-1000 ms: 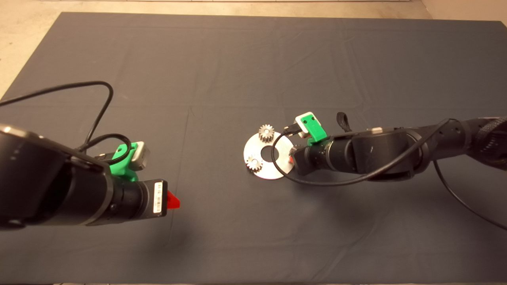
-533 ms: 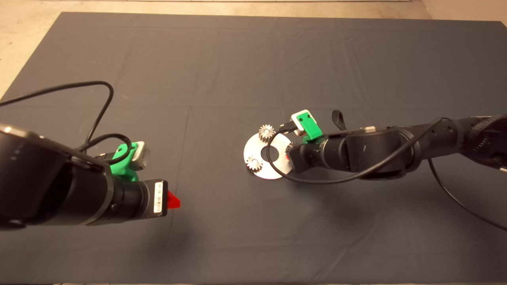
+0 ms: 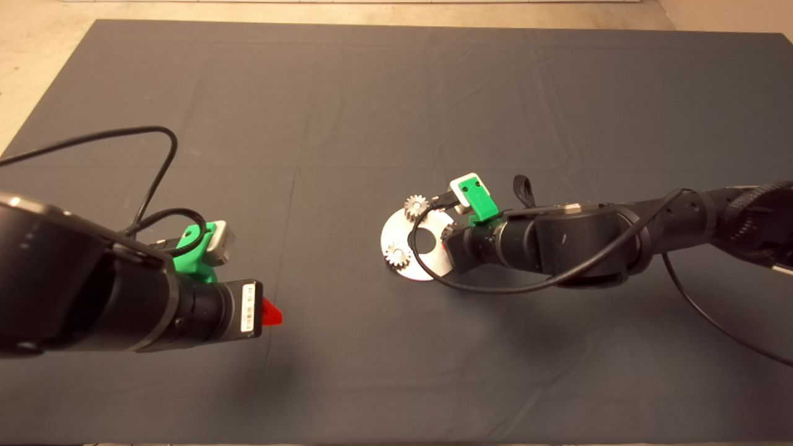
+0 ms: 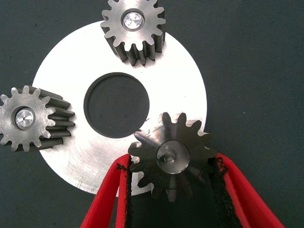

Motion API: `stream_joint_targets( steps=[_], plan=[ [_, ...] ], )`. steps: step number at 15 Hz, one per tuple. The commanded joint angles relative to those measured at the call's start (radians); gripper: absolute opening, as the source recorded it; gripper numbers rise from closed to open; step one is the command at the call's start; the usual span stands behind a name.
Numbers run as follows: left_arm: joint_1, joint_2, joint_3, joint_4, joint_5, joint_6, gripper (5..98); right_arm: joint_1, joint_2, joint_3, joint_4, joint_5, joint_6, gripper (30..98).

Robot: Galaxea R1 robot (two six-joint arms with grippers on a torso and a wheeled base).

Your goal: Remove an incorrectly installed larger gear and replace it with the correct smaller gear

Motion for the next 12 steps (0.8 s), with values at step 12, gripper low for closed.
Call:
stream_joint_targets(
  steps=[12],
  plan=[
    [0.003, 0.007, -0.018, 0.011, 0.132, 0.0, 69.0, -0.01, -0.073, 0.049, -0.007, -0.118, 0.008, 33.9]
  ],
)
